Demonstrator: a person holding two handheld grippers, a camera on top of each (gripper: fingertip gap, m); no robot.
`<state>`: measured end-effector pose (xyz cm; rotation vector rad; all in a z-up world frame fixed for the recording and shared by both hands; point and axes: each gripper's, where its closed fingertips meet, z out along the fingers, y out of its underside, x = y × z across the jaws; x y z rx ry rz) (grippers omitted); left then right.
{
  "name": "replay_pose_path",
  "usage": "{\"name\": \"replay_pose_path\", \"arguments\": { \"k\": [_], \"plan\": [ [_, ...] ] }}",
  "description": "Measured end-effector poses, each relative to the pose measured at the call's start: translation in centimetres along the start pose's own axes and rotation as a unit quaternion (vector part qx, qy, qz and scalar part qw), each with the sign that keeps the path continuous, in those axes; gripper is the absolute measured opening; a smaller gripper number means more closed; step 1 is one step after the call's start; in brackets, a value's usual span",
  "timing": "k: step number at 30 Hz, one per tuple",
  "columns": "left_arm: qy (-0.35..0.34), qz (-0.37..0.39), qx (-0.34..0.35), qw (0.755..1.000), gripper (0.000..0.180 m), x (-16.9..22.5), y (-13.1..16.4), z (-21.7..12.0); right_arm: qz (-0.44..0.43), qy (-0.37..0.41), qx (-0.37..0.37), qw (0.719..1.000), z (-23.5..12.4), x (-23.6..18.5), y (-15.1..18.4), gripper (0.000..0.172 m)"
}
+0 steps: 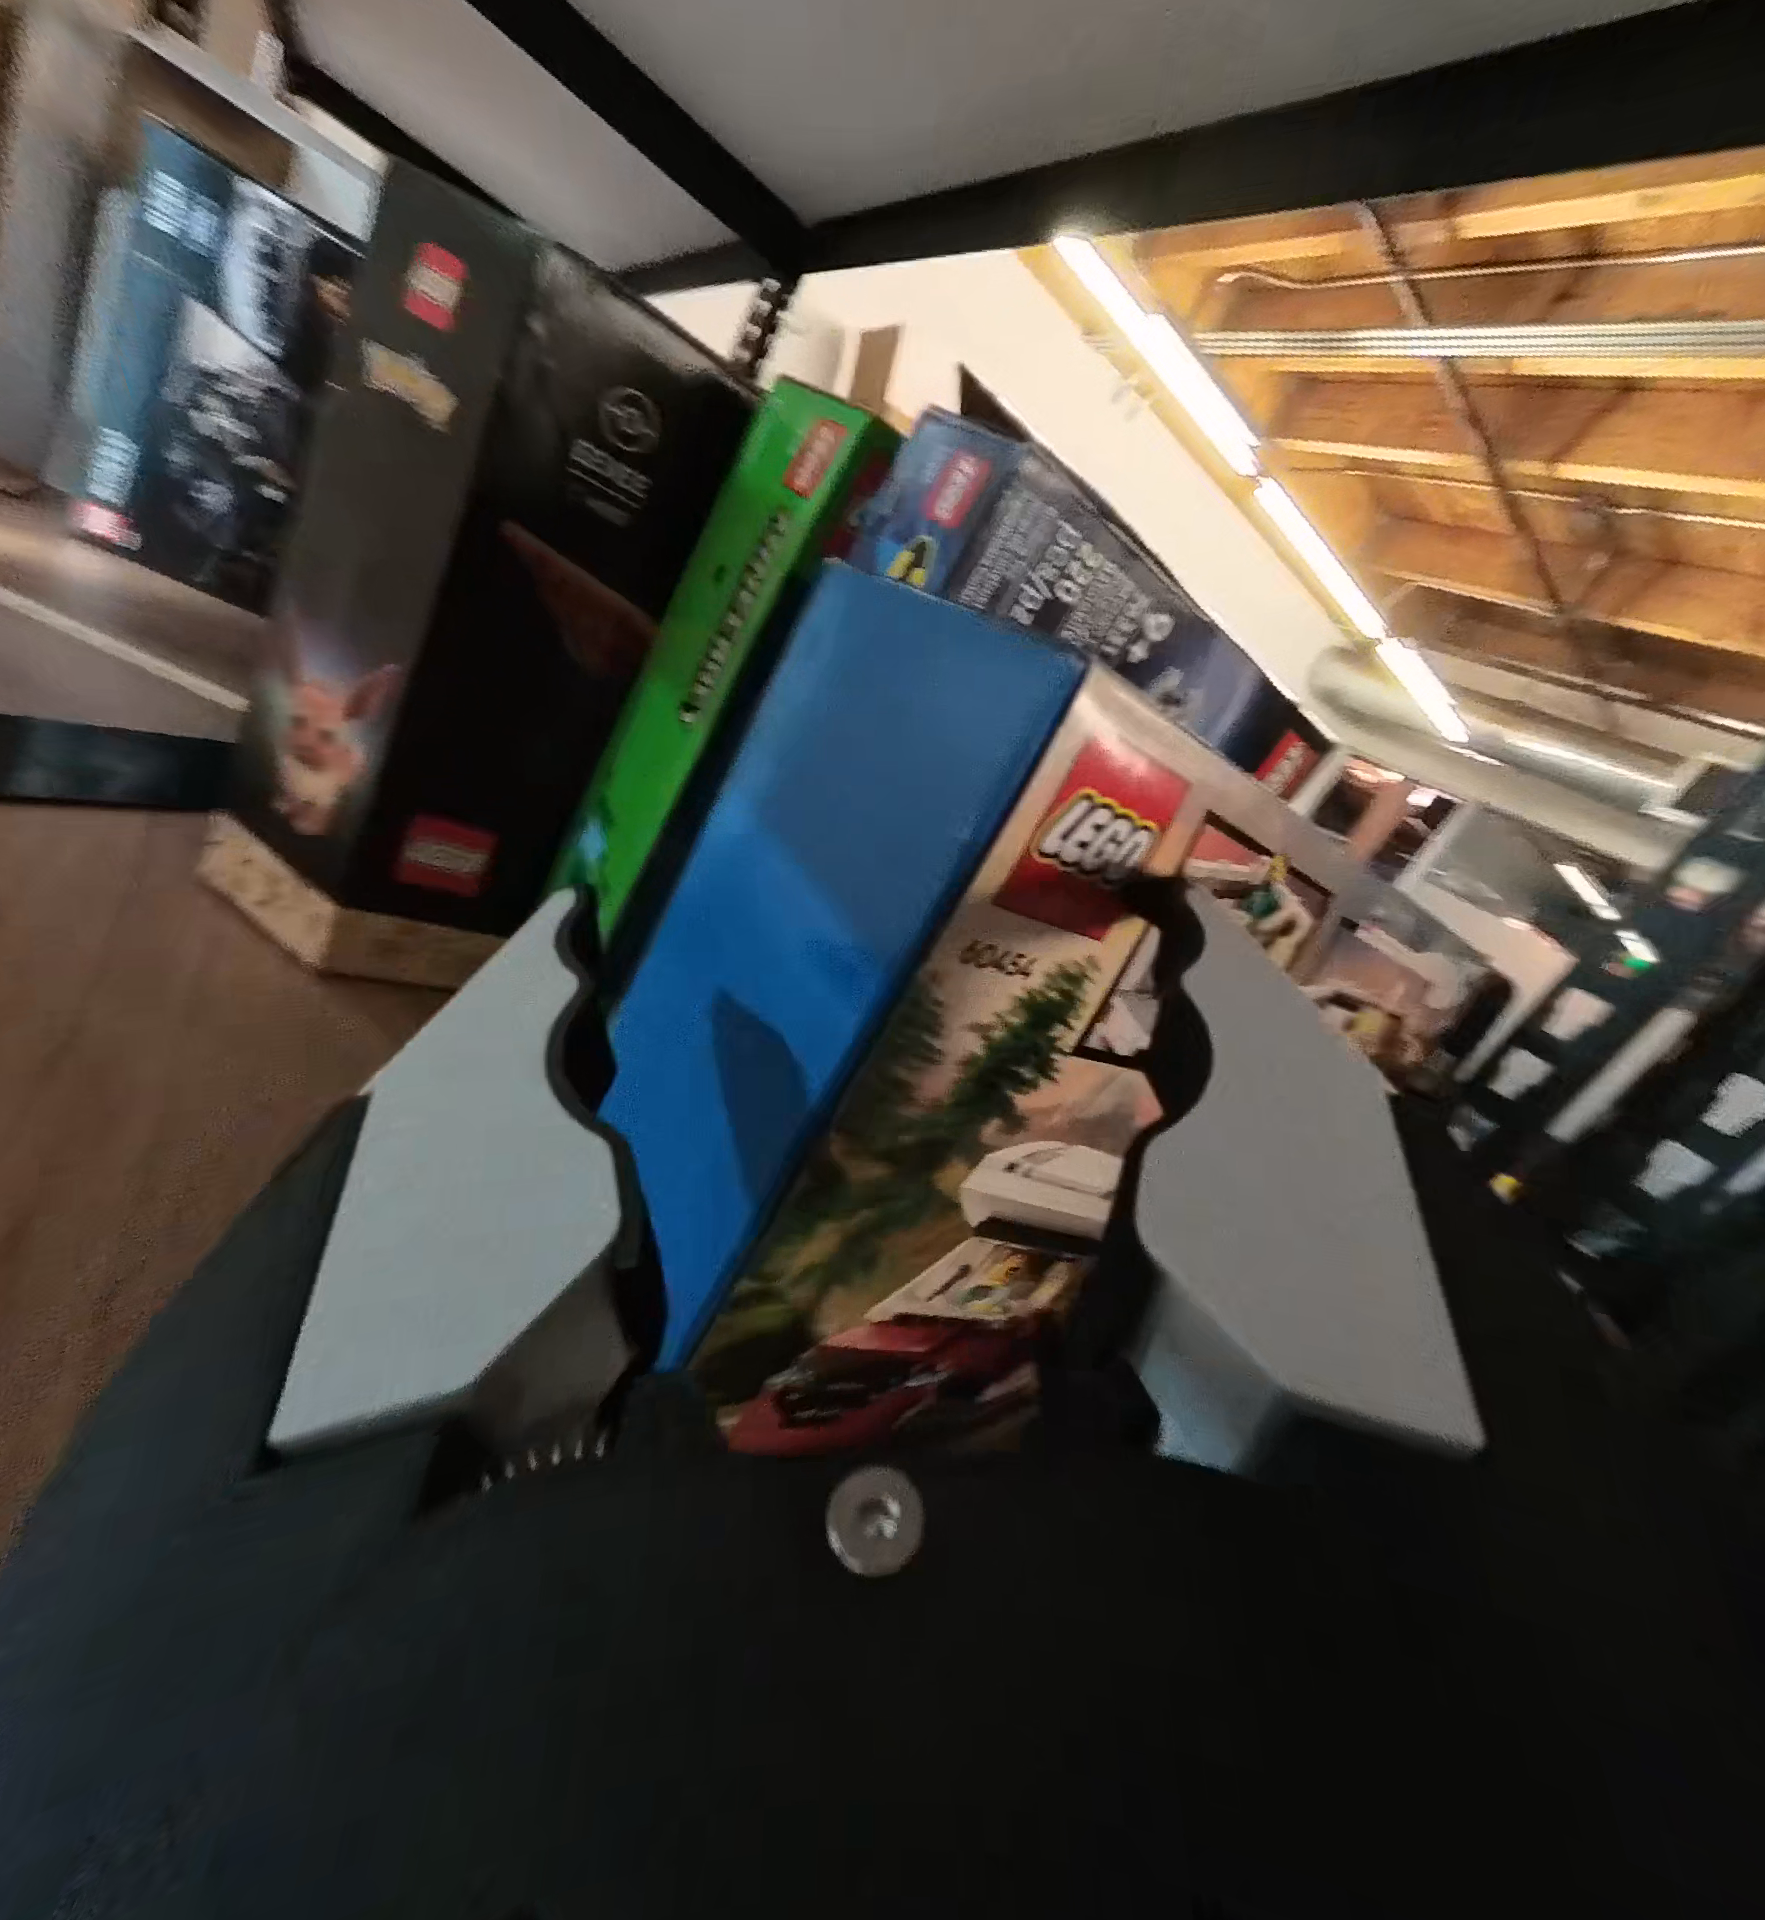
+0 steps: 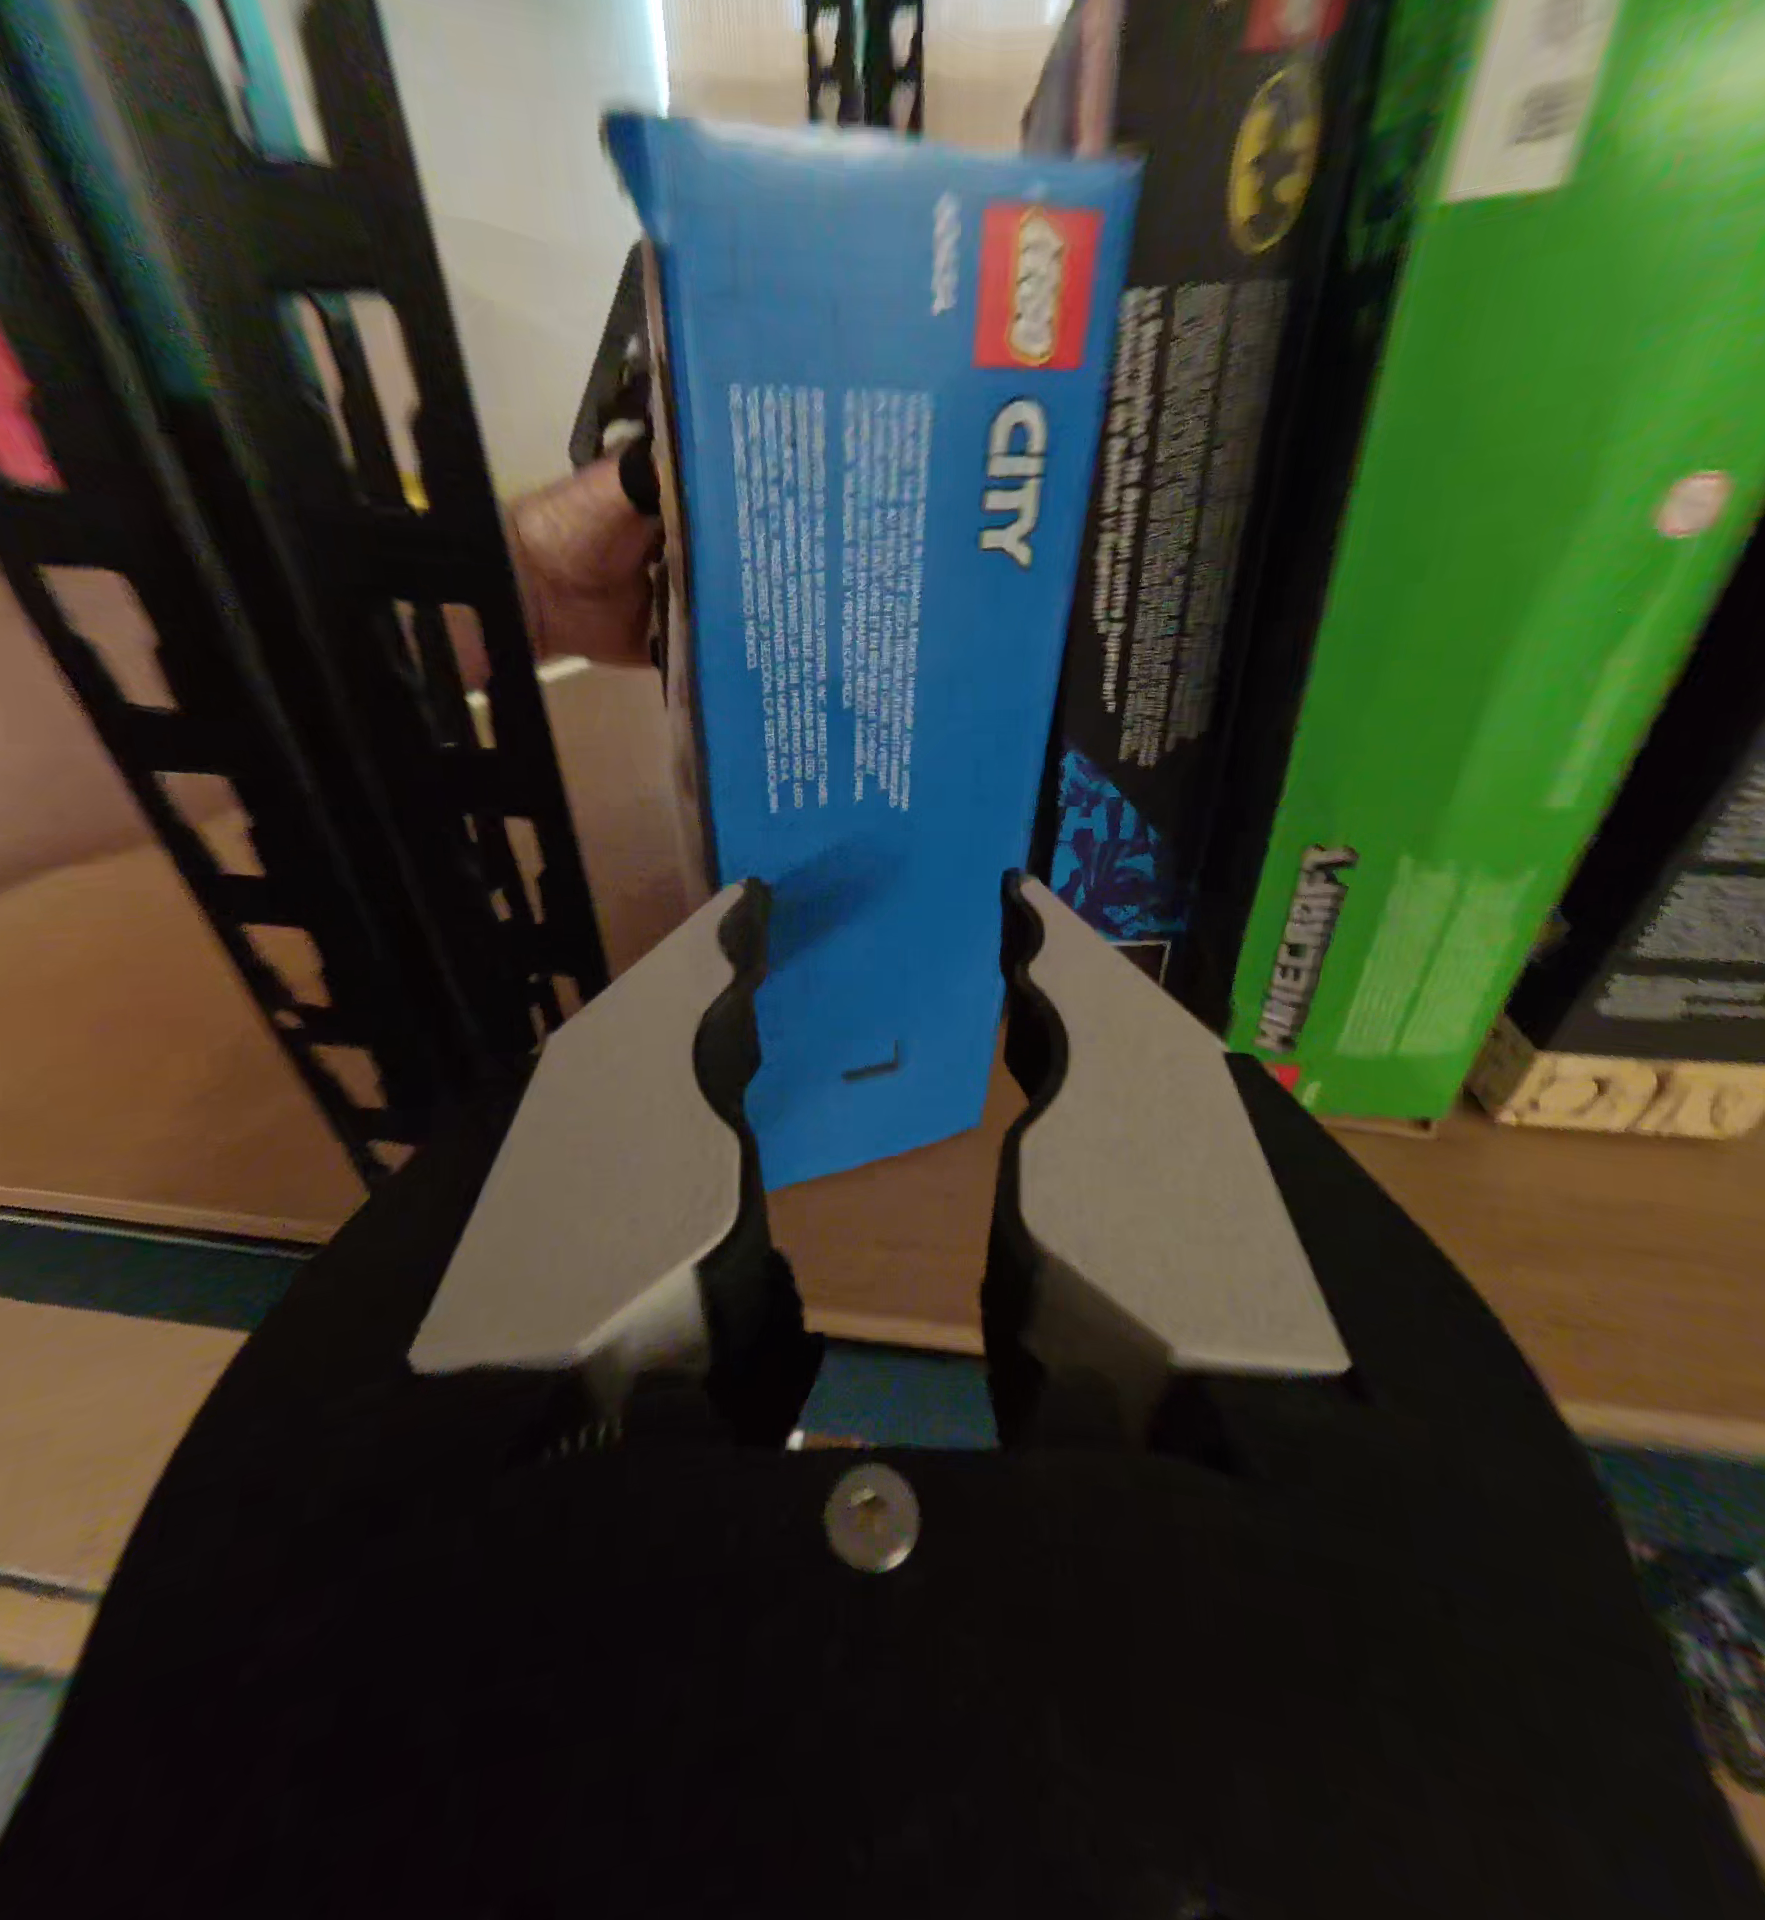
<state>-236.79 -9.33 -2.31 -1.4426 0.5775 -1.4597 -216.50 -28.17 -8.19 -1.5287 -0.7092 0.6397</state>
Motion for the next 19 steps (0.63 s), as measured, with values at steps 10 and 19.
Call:
{"name": "replay_pose_path", "arguments": {
  "k": [10, 19],
  "plan": [
    [0.043, -0.001, 0.002, 0.999, 0.096, 1.2, 1.6, 2.3, -0.001, -0.016, 0.007, 1.000, 2.5, 1.9, -0.7, 0.000],
    [0.041, 0.004, 0.009, 0.999, 0.095, 2.4, 2.5, 3.2, 0.011, -0.034, 0.021, 0.999, 0.7, 2.3, -0.9, 0.000]
  ]
}}
